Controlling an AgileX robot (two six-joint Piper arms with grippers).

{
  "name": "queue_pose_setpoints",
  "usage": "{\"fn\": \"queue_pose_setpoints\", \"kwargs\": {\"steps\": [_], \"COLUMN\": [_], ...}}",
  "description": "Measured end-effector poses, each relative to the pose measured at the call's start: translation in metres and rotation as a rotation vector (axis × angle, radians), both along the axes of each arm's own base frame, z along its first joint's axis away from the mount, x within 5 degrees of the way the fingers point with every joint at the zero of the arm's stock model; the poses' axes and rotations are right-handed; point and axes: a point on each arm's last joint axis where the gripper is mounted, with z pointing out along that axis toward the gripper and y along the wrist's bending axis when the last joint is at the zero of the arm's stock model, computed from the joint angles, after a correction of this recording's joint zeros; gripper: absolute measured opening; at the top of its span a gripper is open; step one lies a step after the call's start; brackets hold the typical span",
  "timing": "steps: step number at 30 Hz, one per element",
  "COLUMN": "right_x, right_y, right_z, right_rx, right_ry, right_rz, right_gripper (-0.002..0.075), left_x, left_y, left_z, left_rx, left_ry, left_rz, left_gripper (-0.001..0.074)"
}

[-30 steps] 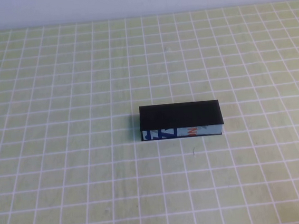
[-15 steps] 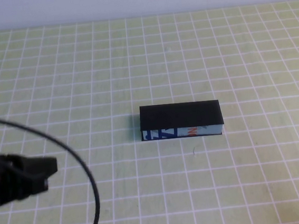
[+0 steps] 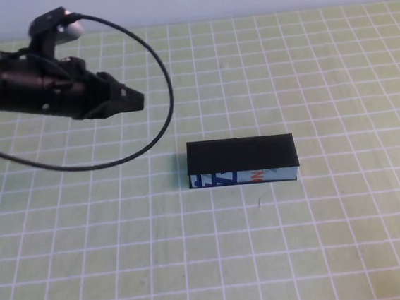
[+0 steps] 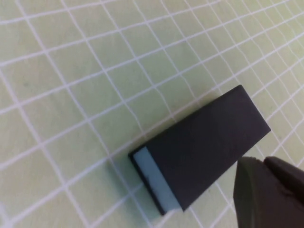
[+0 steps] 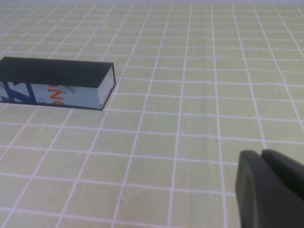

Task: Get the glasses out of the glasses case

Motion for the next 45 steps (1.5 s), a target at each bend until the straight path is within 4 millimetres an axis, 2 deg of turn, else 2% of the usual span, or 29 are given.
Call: {"fn": "queue_pose_setpoints", "kwargs": {"steps": [4,8,14,17,20,25,29,32,35,40,45], "right_x": [0.0,0.0,0.0,0.0,0.001,0.003,0.003,0.001,0.005,0.024,0.068], "right_y": [0.0,0.0,0.0,0.003,0.003,-0.002,-0.003,0.005,0.017,0.035,0.041], "right_z": [0.0,0.0,0.0,0.004,0.011,0.02,0.022,0.025,0.04,0.078,0.105], "right_rx": [0.0,0.0,0.011,0.15,0.354,0.639,0.772,0.806,0.79,0.616,0.411], "right_ry": [0.0,0.0,0.001,-0.011,-0.043,-0.101,-0.097,-0.03,0.097,0.358,0.597], "right_rz": [0.0,0.0,0.001,-0.001,-0.022,-0.091,-0.104,-0.031,0.059,0.213,0.284], "right_gripper": [-0.0018,-0.0018,-0.0018,-0.0018,-0.0018,-0.0018,-0.0018,-0.0018,-0.0018,-0.0018,-0.0018], "left_x": [0.032,0.053,0.067,0.068,0.072,0.078,0.081,0.083,0.084,0.088,0.09], "left_y": [-0.034,-0.064,-0.101,-0.113,-0.118,-0.12,-0.122,-0.122,-0.122,-0.123,-0.123], "left_z": [-0.015,-0.022,-0.024,-0.026,-0.033,-0.06,-0.08,-0.09,-0.098,-0.111,-0.118], "left_rx": [-0.018,-0.032,-0.002,0.026,0.033,0.05,0.06,0.068,0.076,0.087,0.101], "left_ry": [0.028,0.04,0.025,0.025,0.046,0.102,0.145,0.167,0.18,0.192,0.192], "left_rz": [-0.099,-0.164,-0.234,-0.258,-0.269,-0.268,-0.269,-0.269,-0.27,-0.259,-0.246], "left_gripper": [-0.0004,-0.0004,-0.0004,-0.0004,-0.0004,-0.0004,-0.0004,-0.0004,-0.0004,-0.0004,-0.0004]}}
